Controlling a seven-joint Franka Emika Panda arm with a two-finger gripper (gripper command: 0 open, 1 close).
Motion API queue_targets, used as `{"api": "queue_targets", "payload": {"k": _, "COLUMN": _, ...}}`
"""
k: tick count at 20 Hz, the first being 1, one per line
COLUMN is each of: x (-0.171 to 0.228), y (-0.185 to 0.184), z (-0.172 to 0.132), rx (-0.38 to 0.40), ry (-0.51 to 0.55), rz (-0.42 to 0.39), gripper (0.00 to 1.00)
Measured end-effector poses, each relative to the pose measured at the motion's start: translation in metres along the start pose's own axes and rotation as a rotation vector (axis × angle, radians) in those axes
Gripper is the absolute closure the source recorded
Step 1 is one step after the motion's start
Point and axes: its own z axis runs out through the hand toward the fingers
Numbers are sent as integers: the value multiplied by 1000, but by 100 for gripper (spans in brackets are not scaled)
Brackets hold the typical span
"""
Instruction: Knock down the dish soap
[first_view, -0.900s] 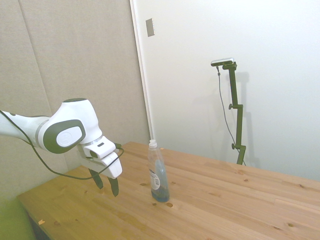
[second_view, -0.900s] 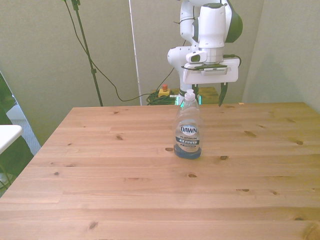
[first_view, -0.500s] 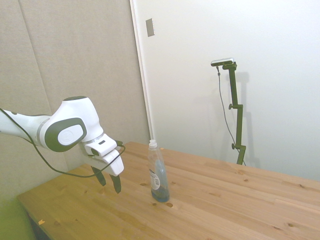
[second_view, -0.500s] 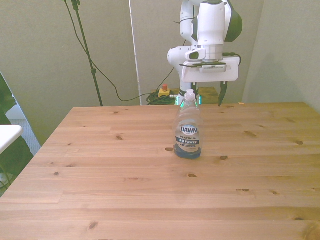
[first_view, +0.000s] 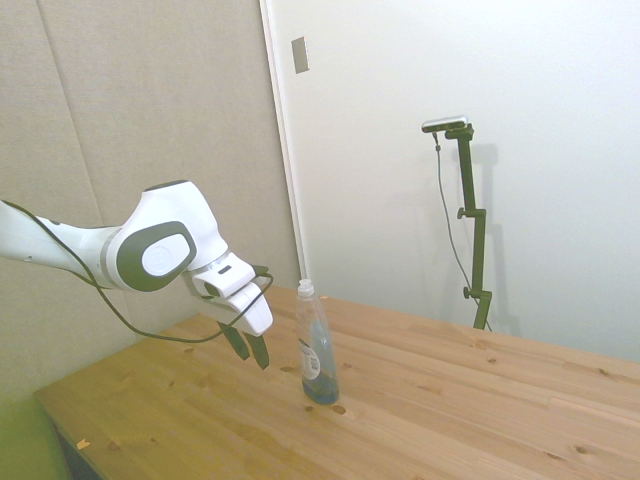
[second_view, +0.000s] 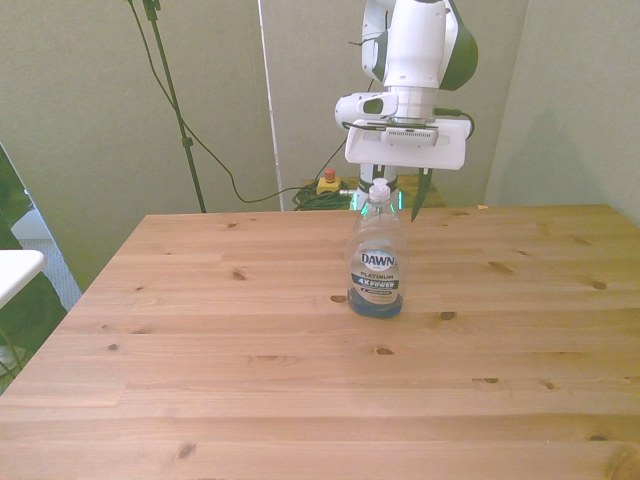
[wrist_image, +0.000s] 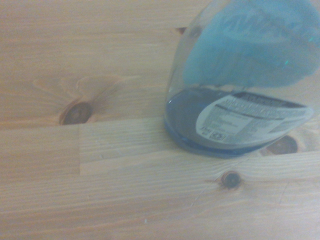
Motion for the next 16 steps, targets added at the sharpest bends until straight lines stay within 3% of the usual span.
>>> {"api": "queue_targets", "payload": {"k": 8, "x": 30, "y": -8, "z": 7, "rx": -8, "ry": 35, "rz": 44, "gripper": 100}}
{"api": "queue_targets", "payload": {"k": 16, "x": 81, "y": -38, "z": 23, "rx": -16, "ry": 102, "rz": 99, "gripper": 100}}
